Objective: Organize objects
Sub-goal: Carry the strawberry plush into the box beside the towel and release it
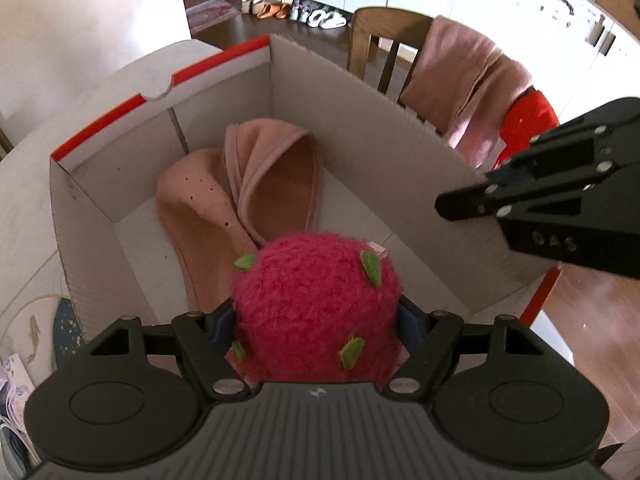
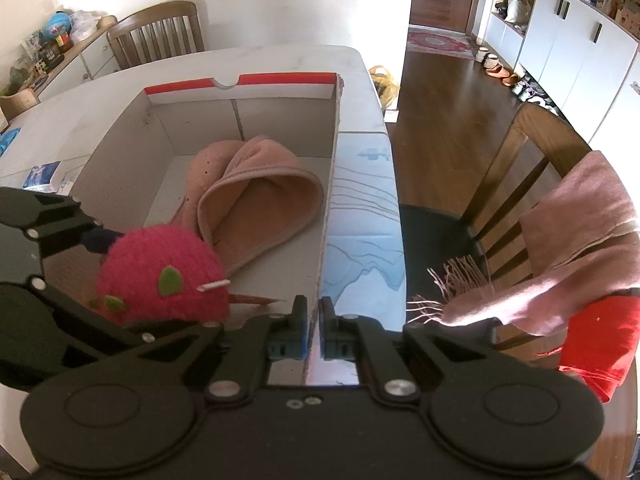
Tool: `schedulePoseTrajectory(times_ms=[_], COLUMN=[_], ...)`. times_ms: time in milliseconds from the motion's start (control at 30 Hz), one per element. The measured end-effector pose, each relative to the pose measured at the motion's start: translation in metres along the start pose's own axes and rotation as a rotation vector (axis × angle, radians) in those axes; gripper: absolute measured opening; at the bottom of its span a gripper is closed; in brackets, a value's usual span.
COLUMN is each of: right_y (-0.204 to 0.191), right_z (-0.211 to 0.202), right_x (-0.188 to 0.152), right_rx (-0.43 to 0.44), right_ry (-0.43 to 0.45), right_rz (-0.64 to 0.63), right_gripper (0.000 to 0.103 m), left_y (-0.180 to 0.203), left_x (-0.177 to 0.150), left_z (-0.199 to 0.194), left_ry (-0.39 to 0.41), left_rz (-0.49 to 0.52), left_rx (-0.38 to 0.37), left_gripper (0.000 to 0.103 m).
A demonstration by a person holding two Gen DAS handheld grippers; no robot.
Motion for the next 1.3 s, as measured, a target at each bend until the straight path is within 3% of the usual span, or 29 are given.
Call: schedulePoseTrajectory(times_ms=[167, 733, 833, 1300], right_y=[0.001, 0.002, 0.003, -0.002], right_z=[0.0, 0.001, 0.001, 0.002], right_x=[0.001, 0.001, 0.001, 0.001], right_rx=[0.008, 0.009, 0.009, -0.018], right_ry=[-0.001, 0.0, -0.001, -0.004], right_rz=[0.008, 0.021, 0.025, 0.023], right_gripper=[0.005, 0.005, 0.005, 0.004], left_y=[0.0, -0.004, -0.006, -0.018], left_x=[-0.002, -0.016, -0.017, -0.028], left_z=[0.006, -0.013, -0.021, -0.09], left_ry=[-0.01, 0.063, 0.087, 0.237], left_rz=[-0.003, -0.037, -0.049, -0.094], left_rx=[0.003, -0.025, -0.04, -0.02], left_gripper=[0.081, 0.087, 0.094, 0.094])
Point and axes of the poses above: each gripper's, at about its wrist camera, not at the fingertips, and z roughly the way its jaws point, y to its right, x to its top, the point moved 1 cm from there along z, roughly the way its jaws point, and after that the axes turned 8 degrees about z, right-handed, at the moved point
